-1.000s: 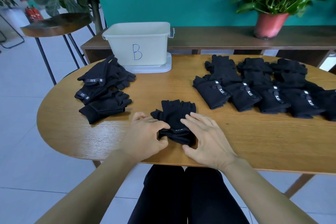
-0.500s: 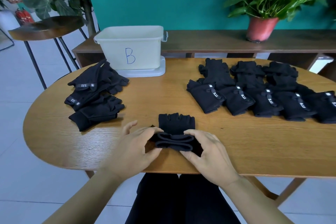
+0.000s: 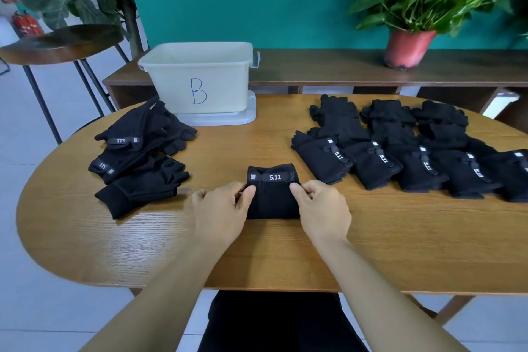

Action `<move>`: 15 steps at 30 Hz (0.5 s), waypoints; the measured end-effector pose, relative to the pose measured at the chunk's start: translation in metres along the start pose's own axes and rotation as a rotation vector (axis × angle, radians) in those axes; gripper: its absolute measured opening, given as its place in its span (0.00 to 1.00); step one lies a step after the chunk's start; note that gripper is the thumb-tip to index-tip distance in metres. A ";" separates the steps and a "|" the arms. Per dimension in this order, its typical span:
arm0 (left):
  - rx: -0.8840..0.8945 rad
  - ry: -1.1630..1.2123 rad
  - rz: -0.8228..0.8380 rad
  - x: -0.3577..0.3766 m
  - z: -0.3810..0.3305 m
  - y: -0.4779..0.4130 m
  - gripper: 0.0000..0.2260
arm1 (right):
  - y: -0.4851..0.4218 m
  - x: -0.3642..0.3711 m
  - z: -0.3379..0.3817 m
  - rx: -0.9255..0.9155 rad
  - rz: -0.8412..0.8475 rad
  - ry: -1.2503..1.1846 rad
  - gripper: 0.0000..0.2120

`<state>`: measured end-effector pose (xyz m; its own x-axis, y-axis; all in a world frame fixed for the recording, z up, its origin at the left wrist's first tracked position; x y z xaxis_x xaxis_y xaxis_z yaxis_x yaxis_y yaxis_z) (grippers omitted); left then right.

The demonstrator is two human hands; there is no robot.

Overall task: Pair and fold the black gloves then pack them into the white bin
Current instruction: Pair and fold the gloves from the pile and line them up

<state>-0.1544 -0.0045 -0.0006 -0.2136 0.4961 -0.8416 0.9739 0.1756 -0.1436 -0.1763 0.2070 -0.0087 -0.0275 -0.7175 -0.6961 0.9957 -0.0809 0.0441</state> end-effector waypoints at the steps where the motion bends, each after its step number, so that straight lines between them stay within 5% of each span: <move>1: -0.024 -0.032 -0.004 0.001 0.000 -0.001 0.16 | -0.001 0.001 0.000 0.015 -0.007 0.034 0.14; 11: 0.043 -0.085 -0.159 -0.018 -0.010 0.006 0.12 | 0.006 -0.008 0.014 -0.059 -0.052 0.129 0.12; 15: 0.211 -0.146 -0.223 -0.027 -0.032 0.024 0.14 | 0.014 -0.027 0.041 -0.344 -0.196 0.180 0.13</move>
<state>-0.1281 0.0135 0.0350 -0.4244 0.3355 -0.8410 0.9023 0.0782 -0.4241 -0.1651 0.1973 0.0402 -0.2338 -0.5769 -0.7826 0.9454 0.0533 -0.3216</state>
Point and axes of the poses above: each hand's wrist, its own y-axis away from the middle knuckle, its own x-axis out of the palm, z = x × y, the point moved 10 cm from there along -y, towards the middle knuckle, and after that the axes turned 8 degrees about z, right-handed, at the moved point
